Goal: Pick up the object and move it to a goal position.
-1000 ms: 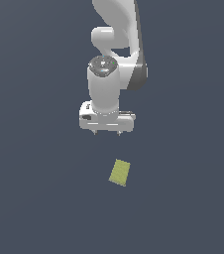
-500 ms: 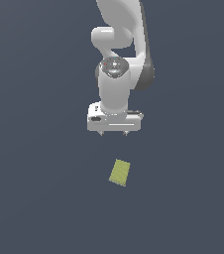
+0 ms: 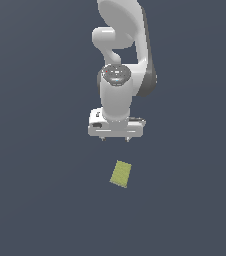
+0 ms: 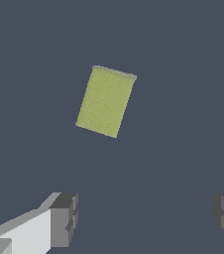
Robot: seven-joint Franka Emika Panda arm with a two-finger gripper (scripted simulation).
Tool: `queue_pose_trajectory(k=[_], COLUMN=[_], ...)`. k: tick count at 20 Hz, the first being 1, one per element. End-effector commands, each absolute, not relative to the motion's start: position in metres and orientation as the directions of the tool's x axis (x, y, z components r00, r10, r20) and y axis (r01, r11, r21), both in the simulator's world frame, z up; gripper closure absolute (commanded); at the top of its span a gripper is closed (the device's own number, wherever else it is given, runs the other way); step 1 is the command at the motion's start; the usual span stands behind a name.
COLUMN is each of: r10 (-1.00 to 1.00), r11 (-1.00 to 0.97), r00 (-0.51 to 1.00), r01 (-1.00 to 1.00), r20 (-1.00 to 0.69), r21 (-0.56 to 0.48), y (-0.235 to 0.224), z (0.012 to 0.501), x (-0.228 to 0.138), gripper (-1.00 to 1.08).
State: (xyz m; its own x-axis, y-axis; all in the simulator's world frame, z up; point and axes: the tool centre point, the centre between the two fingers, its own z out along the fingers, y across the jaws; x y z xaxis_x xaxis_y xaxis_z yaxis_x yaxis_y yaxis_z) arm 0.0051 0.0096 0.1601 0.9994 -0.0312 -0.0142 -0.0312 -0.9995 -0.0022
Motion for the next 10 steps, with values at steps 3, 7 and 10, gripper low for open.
queue_pose_trajectory(k=[3,7,10], r10=[-0.074,-0.127,-0.174], r11=[-0.997,-0.992,-0.985], r00=[0.997,0.992,0.985], r01=[-0.074,-0.127,-0.174], r20=[-0.013,-0.010,-0.008], r21=[-0.002,-0.002,-0.002], y=[0.013,0.018,0.023], z=[0.147,0.130,0.114], x=[0.021,0.040,0.056], gripper=[-0.92,-0.92,-0.92])
